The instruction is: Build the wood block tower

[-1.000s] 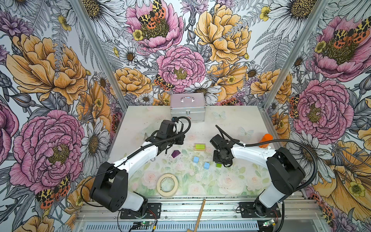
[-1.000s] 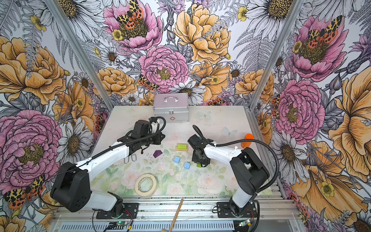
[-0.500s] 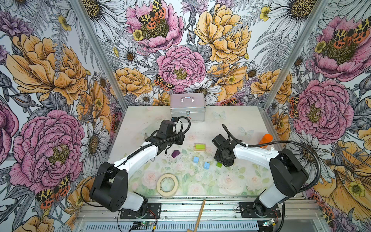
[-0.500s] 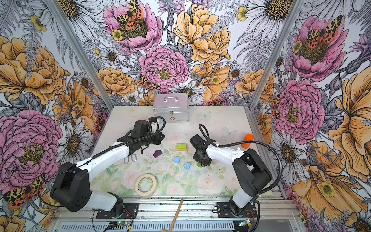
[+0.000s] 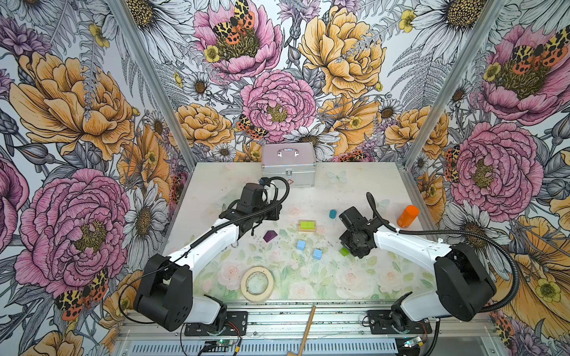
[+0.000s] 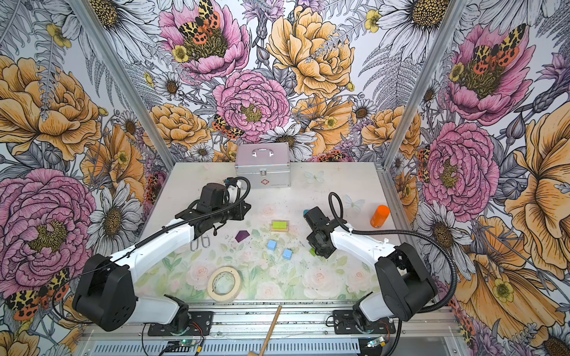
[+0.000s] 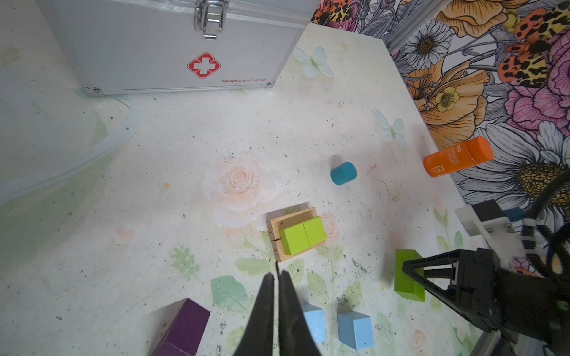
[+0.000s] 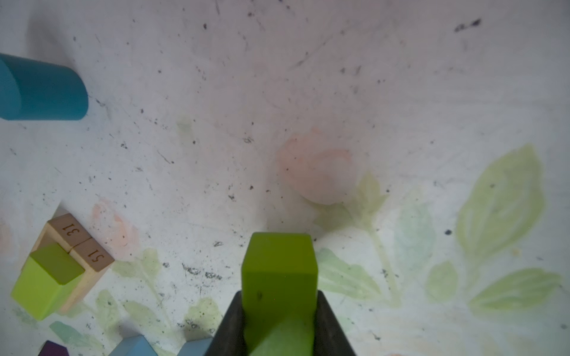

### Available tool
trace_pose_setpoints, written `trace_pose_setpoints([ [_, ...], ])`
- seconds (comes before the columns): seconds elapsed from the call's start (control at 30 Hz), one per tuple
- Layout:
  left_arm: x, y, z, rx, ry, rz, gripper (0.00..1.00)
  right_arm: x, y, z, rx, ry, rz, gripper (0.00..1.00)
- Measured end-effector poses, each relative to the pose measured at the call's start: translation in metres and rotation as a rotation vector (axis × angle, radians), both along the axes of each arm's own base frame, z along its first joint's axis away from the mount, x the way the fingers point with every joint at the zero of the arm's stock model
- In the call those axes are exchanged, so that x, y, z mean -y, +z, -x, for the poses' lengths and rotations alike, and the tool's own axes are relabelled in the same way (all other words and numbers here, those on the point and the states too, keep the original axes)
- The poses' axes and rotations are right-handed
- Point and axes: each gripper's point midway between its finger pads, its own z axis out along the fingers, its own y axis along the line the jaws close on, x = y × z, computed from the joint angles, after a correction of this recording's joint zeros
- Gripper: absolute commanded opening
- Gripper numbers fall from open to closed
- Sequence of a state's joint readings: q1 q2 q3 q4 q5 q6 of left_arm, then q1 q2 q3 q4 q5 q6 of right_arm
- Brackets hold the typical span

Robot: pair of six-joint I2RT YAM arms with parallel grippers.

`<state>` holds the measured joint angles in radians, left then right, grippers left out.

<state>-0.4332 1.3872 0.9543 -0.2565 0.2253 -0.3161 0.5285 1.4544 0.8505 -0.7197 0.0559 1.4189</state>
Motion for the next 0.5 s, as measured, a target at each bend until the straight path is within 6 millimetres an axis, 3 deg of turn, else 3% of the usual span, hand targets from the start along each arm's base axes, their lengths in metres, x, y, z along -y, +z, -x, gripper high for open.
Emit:
trace_pose_setpoints([
  [0.27,-0.003,0.002,-0.001,0.004,0.009,0.002,0.09,-0.005,-0.015,-0.004,-0.046,-0.022,-0.004,0.21],
  [0.5,-0.005,0.002,-0.002,0.004,0.013,0.002,0.09,-0.009,-0.013,-0.008,-0.033,-0.027,-0.028,0.60],
])
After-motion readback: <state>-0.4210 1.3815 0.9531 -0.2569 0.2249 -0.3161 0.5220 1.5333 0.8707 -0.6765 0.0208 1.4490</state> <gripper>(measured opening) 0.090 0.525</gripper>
